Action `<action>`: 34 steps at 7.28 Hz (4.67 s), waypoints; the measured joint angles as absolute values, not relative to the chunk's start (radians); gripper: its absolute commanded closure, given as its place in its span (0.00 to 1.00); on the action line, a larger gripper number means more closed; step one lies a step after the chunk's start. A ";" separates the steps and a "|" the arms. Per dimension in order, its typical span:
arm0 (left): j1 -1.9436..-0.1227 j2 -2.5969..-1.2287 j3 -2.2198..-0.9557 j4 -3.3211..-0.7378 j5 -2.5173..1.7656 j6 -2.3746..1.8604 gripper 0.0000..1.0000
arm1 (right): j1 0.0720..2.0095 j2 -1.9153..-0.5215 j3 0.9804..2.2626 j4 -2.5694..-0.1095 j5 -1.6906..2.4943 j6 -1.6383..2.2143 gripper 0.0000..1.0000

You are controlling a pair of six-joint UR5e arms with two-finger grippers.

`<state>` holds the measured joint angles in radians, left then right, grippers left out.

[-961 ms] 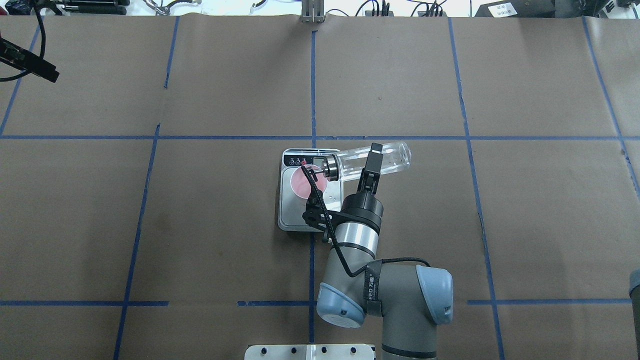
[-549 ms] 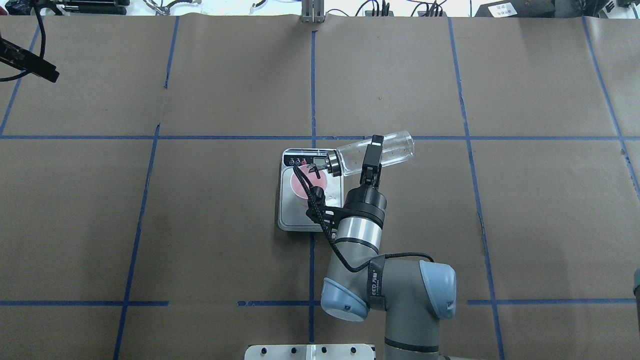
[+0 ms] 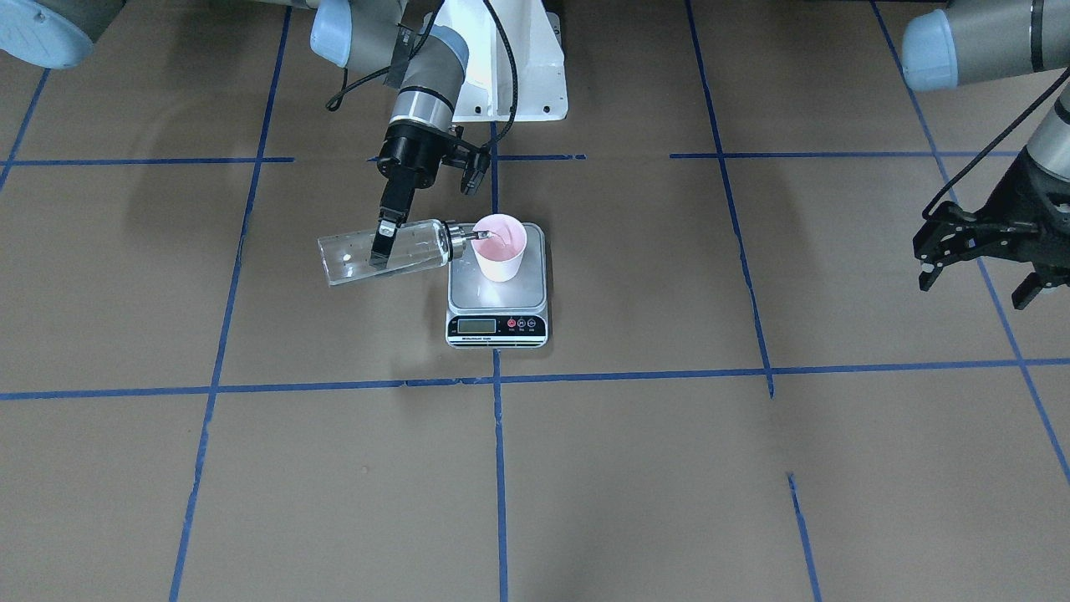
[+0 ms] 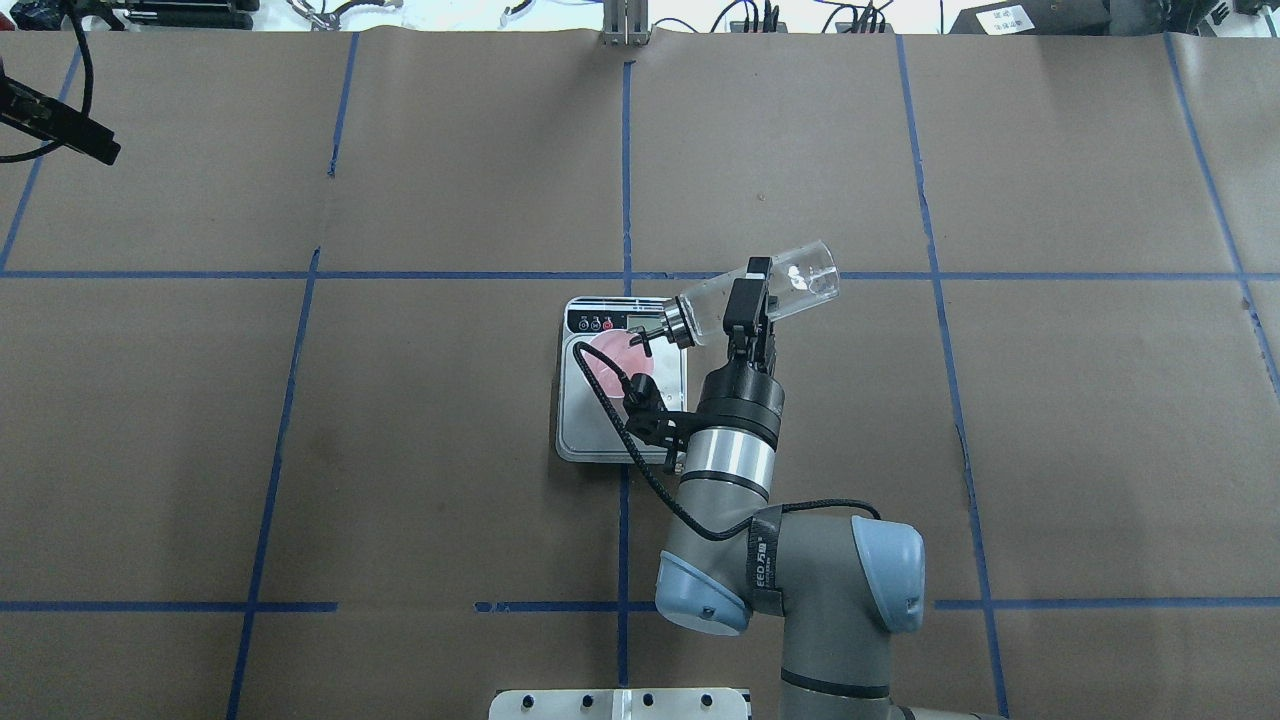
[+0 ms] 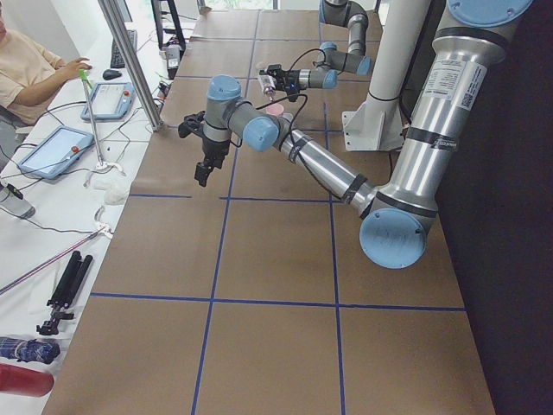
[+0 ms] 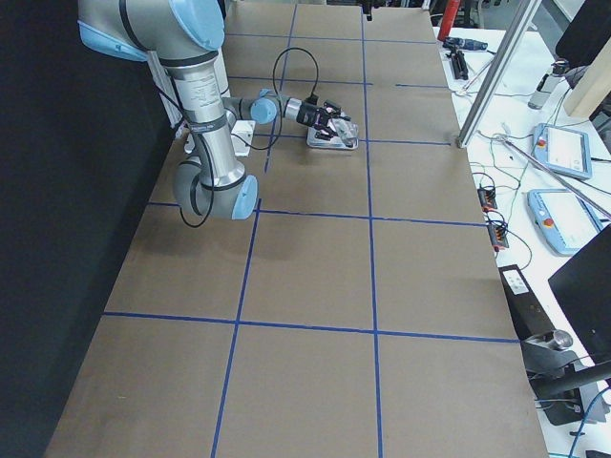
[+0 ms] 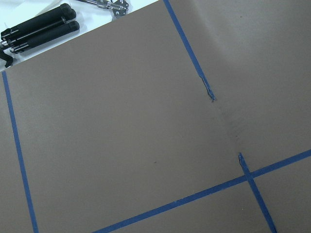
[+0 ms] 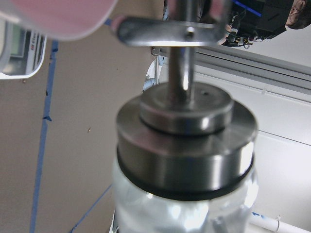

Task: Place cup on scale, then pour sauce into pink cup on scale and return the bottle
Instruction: 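Tilt the bottle spout over the pink cup with the right gripper, then turn the bottle upright and move it back away from the scale, then lower the bottle onto the table at its original spot with the right gripper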

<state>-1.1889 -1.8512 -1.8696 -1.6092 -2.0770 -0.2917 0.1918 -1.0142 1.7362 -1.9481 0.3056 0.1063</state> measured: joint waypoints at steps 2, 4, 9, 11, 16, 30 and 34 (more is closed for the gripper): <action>-1.189 -1.851 -1.868 -1.609 -2.077 -0.294 0.01 | 0.194 -1.015 1.744 -1.948 0.299 0.062 1.00; -1.188 -1.853 -1.865 -1.609 -2.077 -0.295 0.01 | 0.196 -1.017 1.754 -1.948 0.297 0.003 1.00; -1.187 -1.854 -1.861 -1.609 -2.077 -0.298 0.01 | 0.202 -1.029 1.793 -1.948 0.282 -0.106 1.00; -1.187 -1.854 -1.861 -1.609 -2.077 -0.299 0.01 | 0.202 -1.036 1.797 -1.948 0.271 -0.119 1.00; -1.187 -1.855 -1.862 -1.609 -2.077 -0.300 0.01 | 0.204 -1.068 1.869 -1.944 0.276 -0.110 1.00; -1.183 -1.867 -1.866 -1.609 -2.077 -0.363 0.01 | 0.227 -1.350 1.905 -1.254 0.646 1.138 1.00; -1.183 -1.871 -1.871 -1.609 -2.077 -0.377 0.01 | 0.272 -1.463 1.902 -1.234 0.706 1.475 1.00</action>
<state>-1.1827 -1.8705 -1.8709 -1.6092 -2.0770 -0.3773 0.2721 -1.4626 1.9021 -1.2335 0.7060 1.4750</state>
